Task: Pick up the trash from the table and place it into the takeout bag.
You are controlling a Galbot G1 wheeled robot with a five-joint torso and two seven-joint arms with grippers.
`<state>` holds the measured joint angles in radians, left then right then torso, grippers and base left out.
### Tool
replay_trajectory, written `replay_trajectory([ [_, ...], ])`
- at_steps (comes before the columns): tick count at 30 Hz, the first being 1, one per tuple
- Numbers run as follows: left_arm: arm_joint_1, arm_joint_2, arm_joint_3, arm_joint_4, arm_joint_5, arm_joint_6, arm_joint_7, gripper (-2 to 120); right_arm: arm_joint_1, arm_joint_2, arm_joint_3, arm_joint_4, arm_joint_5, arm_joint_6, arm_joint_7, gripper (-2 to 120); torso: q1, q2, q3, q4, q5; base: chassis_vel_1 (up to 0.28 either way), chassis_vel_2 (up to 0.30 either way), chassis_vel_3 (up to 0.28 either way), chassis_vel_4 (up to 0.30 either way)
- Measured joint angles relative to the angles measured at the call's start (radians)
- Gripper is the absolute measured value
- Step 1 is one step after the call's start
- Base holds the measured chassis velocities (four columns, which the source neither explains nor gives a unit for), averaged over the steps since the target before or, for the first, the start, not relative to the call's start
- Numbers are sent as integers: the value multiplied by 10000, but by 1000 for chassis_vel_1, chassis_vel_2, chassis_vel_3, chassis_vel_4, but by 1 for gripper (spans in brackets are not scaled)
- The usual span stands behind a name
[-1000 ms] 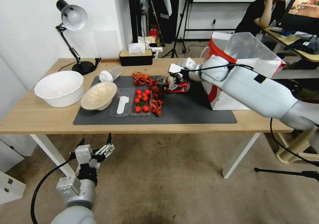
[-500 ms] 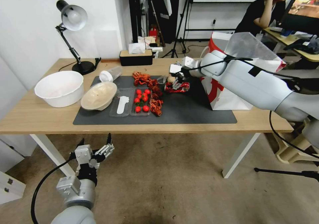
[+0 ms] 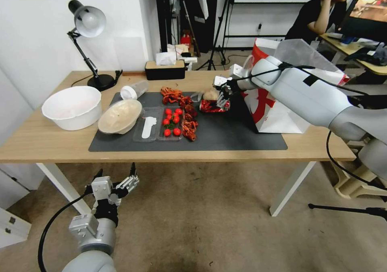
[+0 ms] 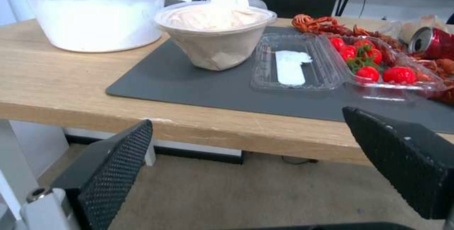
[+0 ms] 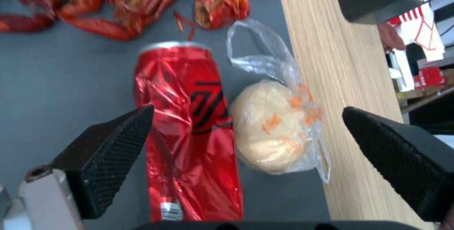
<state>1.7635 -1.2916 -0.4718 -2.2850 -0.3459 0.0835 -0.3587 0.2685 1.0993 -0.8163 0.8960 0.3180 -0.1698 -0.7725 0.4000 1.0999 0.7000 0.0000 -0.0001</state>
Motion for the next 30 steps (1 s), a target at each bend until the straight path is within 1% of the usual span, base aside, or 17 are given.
replay_trajectory([
  [7,-75,-15,10,67,-5,0,-6,100,39,419,0,-486,-450,134,-98,100,0,0,0,1,0,0,0,0,0],
  [15,-90,-19,-23,64,-67,-3,-14,100,35,623,0,-819,-516,194,-239,100,0,0,0,-1,0,0,0,0,0],
  [19,-116,27,-75,87,-150,-11,-23,100,38,844,40,-1069,-553,203,-395,100,0,0,1,1,1,0,0,0,0],
  [30,-153,28,-55,122,-169,-17,-31,100,72,891,66,-1251,-586,226,-445,100,0,0,0,0,1,0,0,0,0],
])
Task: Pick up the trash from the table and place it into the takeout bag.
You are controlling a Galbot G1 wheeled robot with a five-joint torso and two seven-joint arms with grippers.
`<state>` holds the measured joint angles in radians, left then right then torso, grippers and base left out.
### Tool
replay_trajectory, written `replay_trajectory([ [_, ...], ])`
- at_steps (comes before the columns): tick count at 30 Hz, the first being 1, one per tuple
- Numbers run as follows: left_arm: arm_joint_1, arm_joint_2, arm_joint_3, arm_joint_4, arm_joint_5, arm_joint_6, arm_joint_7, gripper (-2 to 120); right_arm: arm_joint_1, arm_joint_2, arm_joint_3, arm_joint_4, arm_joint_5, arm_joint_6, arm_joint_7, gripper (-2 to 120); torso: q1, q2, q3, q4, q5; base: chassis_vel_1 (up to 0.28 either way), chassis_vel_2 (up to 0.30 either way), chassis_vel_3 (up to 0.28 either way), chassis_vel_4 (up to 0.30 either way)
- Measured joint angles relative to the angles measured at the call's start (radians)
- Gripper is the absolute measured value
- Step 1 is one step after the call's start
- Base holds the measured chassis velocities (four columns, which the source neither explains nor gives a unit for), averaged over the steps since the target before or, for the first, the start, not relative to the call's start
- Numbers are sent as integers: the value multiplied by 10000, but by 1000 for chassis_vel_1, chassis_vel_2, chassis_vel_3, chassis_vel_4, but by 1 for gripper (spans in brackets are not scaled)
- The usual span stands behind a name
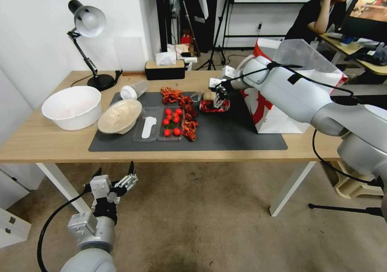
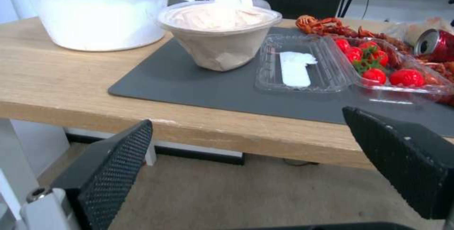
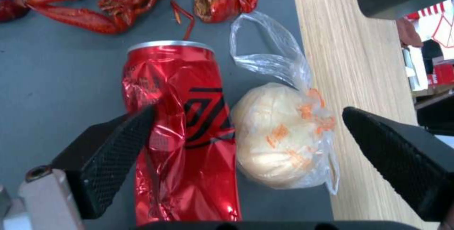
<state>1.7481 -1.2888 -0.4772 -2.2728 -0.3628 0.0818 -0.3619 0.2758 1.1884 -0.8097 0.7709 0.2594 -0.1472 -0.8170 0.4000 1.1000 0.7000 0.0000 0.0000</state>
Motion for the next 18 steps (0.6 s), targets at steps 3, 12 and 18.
replay_trajectory([
  [3,-2,0,11,2,-1,0,-1,100,-5,-5,14,-30,-3,6,0,100,0,0,0,0,0,0,0,0,0],
  [12,-11,-6,16,36,0,-4,-4,100,-135,19,100,-212,-9,34,-96,100,-2,0,0,-1,0,0,0,0,0],
  [18,-24,-22,40,71,2,-9,-5,100,-197,59,157,-140,28,101,-154,100,-1,0,0,0,0,0,0,0,0],
])
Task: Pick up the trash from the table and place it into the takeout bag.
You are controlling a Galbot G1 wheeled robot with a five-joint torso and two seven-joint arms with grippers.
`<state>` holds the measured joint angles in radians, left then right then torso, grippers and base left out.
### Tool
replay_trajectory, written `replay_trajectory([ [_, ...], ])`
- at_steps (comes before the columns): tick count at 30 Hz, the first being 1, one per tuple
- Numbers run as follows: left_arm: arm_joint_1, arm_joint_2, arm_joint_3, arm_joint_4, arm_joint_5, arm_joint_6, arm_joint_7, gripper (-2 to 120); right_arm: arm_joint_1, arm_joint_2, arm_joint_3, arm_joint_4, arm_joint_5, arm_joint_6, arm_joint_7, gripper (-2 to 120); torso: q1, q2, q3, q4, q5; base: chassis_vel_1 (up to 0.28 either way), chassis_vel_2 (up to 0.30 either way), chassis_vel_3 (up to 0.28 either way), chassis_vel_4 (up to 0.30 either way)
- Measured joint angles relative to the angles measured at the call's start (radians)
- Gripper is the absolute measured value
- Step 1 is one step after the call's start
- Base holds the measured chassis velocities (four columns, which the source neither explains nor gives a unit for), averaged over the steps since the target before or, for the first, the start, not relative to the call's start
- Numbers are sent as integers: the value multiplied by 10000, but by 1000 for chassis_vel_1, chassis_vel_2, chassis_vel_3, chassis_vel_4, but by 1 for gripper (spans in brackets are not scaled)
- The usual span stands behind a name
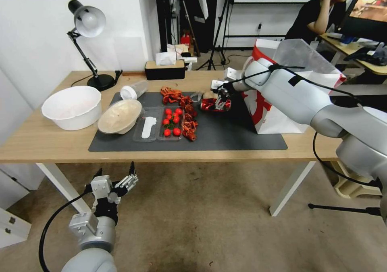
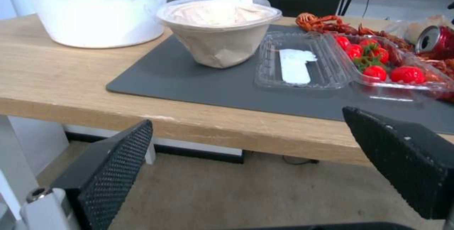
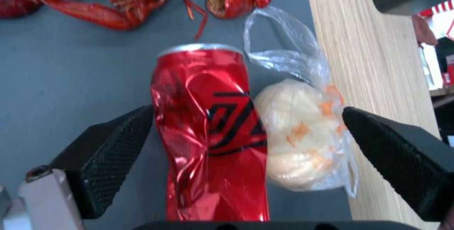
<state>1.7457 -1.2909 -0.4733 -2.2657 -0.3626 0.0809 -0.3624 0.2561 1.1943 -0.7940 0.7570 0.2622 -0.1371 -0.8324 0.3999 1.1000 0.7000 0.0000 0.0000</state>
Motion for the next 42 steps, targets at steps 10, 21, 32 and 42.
replay_trajectory([
  [10,12,-5,6,0,15,0,0,100,-97,20,35,59,101,31,-77,100,0,0,0,0,0,0,0,0,0],
  [21,1,-11,18,0,25,0,-16,100,-162,-34,52,125,264,6,-223,100,0,0,0,0,1,0,0,0,0],
  [32,5,-11,15,0,33,0,-24,100,-304,-77,165,110,303,-36,-375,100,0,0,0,0,0,0,0,0,0],
  [42,-18,14,15,33,36,11,-28,100,-484,-146,296,49,323,-126,-370,100,1,0,0,-1,0,0,0,0,0],
])
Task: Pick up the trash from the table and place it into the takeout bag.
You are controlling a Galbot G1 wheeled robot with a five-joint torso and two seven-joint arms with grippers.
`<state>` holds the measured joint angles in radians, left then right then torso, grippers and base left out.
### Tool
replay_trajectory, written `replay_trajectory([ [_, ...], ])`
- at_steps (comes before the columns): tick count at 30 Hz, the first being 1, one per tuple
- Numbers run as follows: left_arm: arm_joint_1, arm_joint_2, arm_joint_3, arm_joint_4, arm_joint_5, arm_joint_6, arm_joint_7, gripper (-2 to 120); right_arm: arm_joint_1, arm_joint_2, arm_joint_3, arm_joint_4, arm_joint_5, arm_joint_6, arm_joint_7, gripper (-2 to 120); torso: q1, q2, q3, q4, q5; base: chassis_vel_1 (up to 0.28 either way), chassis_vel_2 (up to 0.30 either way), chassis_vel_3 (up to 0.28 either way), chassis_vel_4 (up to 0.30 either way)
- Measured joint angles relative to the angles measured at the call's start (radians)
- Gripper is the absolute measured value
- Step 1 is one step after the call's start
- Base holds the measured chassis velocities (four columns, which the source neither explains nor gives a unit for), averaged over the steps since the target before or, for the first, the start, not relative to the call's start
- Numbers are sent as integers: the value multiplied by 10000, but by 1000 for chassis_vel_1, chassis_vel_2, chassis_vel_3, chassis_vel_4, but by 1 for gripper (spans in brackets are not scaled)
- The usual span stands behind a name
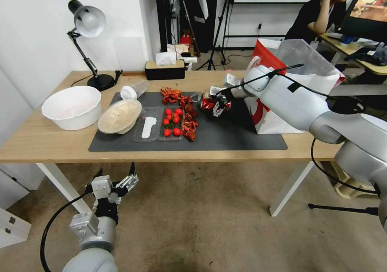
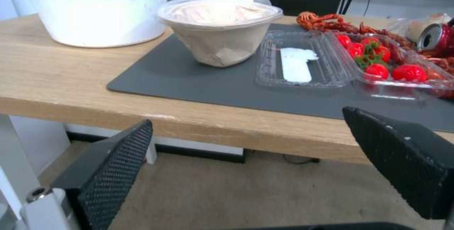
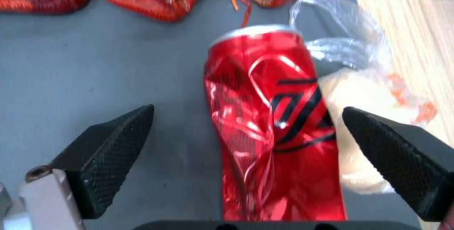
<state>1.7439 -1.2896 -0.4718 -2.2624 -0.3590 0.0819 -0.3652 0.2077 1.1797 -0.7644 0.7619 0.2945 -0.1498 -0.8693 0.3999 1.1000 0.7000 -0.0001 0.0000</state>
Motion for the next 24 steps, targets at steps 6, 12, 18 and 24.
replay_trajectory([
  [6,-14,24,-6,6,0,14,-4,100,-72,-44,93,-79,39,-12,54,100,0,0,0,1,0,0,0,0,0],
  [12,-27,23,-4,11,-1,35,-12,100,-102,-85,180,-161,40,-12,71,100,2,0,0,1,1,0,0,0,0],
  [18,-26,19,3,1,1,46,-14,100,-171,-150,257,-167,55,-7,69,100,2,1,0,2,1,0,0,0,0],
  [24,-6,15,5,-19,6,48,-17,100,-209,-169,304,-184,62,-6,2,95,1,1,-2,0,-1,0,0,0,0],
])
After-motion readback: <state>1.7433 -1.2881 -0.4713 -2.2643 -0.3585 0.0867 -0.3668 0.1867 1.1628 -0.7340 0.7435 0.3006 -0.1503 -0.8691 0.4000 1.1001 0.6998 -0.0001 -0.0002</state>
